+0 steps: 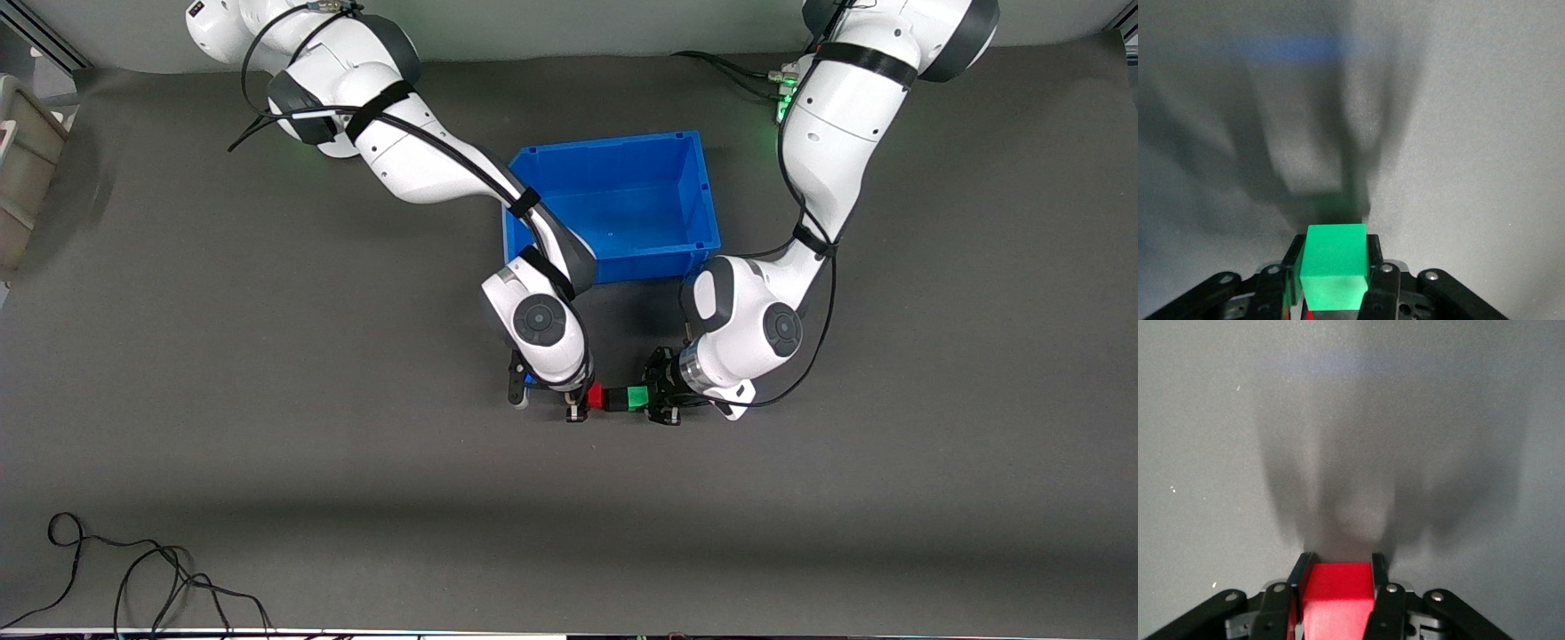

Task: Attach green and red cubes to black cube
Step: 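Set the red and green cubes against the black cube, opening both grippers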

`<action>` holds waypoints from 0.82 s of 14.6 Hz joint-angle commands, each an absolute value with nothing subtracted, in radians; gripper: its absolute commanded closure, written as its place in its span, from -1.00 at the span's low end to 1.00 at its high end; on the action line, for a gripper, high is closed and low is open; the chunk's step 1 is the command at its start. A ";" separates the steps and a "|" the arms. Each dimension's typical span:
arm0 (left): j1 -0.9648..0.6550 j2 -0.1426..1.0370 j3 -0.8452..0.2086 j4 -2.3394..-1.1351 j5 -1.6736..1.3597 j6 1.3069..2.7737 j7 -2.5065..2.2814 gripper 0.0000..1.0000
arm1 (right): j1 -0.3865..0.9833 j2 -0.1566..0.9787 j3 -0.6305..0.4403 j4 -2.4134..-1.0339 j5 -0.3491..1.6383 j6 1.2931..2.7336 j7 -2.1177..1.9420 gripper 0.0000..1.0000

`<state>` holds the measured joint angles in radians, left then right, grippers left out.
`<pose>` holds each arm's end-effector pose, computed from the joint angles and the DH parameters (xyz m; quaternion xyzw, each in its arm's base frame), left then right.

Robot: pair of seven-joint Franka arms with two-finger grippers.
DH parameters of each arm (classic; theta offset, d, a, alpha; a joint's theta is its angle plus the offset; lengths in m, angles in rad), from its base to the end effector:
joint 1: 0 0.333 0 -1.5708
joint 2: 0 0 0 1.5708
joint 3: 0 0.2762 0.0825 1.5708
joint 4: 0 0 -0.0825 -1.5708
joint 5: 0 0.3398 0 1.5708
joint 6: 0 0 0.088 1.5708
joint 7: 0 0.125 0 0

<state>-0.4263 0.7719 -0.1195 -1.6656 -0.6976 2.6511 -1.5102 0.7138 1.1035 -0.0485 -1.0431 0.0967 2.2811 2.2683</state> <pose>0.5607 -0.3176 0.1633 0.6756 0.6942 -0.1483 0.1991 0.5553 0.4549 0.1564 -0.6836 0.7265 0.0109 0.0692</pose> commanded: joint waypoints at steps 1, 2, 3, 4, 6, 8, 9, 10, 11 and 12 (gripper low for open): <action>-0.459 0.782 -0.103 -1.649 -0.704 2.663 -1.532 0.59 | 0.733 1.147 -0.063 -0.997 0.077 2.301 2.316 1.00; -0.459 0.782 -0.103 -1.648 -0.704 2.663 -1.535 0.59 | 0.733 1.149 -0.063 -0.997 0.077 2.315 2.319 1.00; -0.459 0.782 -0.103 -1.649 -0.703 2.663 -1.539 0.59 | 0.733 1.155 -0.063 -0.997 0.077 2.338 2.339 1.00; -0.460 0.782 -0.103 -1.649 -0.701 2.663 -1.539 0.57 | 0.733 1.160 -0.064 -0.997 0.077 2.362 2.345 1.00; -0.460 0.782 -0.101 -1.649 -0.689 2.661 -1.529 -0.99 | 0.730 1.167 -0.064 -0.997 0.077 2.378 2.345 1.00; -0.454 0.778 -0.100 -1.648 -0.680 2.654 -1.529 -1.00 | 0.730 1.167 -0.064 -0.997 0.074 2.378 2.341 1.00; -0.450 0.770 -0.095 -1.647 -0.670 2.646 -1.529 -1.00 | 0.729 1.167 -0.064 -0.997 0.074 2.378 2.341 1.00; -0.443 0.769 -0.092 -1.647 -0.654 2.643 -1.528 -1.00 | 0.720 1.166 -0.063 -0.997 0.075 2.378 2.335 1.00; -0.436 0.755 -0.084 -1.649 -0.635 2.635 -1.528 -1.00 | 0.716 1.161 -0.064 -0.997 0.074 2.379 2.318 -0.05; -0.413 0.743 -0.083 -1.649 -0.620 2.611 -1.528 -1.00 | 0.716 1.158 -0.064 -0.997 0.074 2.378 2.278 -0.97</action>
<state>-0.4357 0.7713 -0.0965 -1.6514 -0.6578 2.6506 -1.5128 0.7165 1.1132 -0.0537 -1.0427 0.0915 2.3436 2.2991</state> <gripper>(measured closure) 0.026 0.546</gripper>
